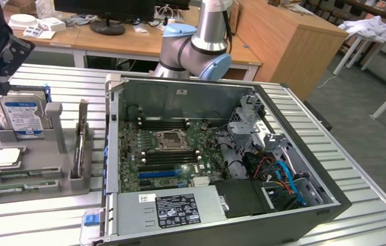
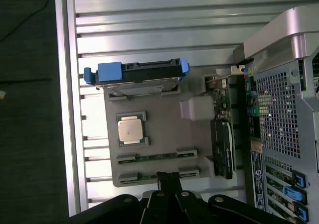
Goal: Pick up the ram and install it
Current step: 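Reach for the ram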
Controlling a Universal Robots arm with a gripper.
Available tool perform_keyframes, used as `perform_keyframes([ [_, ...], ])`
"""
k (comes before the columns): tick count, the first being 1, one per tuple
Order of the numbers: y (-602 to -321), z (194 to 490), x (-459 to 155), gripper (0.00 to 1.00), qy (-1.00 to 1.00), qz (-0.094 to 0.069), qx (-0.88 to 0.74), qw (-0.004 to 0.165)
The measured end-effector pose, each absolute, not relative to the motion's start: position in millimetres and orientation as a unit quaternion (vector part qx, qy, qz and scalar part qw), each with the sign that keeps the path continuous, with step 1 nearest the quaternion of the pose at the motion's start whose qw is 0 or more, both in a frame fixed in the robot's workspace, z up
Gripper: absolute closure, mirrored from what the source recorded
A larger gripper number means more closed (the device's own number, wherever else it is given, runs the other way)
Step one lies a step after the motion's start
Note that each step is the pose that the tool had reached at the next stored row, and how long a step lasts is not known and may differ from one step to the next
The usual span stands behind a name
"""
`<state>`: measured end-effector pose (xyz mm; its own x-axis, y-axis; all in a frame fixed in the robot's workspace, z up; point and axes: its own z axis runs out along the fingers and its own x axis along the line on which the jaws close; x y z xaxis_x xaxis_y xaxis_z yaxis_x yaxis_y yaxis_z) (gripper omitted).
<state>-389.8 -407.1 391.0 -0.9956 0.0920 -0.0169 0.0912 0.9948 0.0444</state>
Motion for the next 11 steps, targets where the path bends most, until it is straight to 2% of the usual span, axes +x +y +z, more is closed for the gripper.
perform_keyframes([
  [11, -411.7, 391.0, -389.8, 0.89, 0.999, 0.022, 0.035, 0.009],
])
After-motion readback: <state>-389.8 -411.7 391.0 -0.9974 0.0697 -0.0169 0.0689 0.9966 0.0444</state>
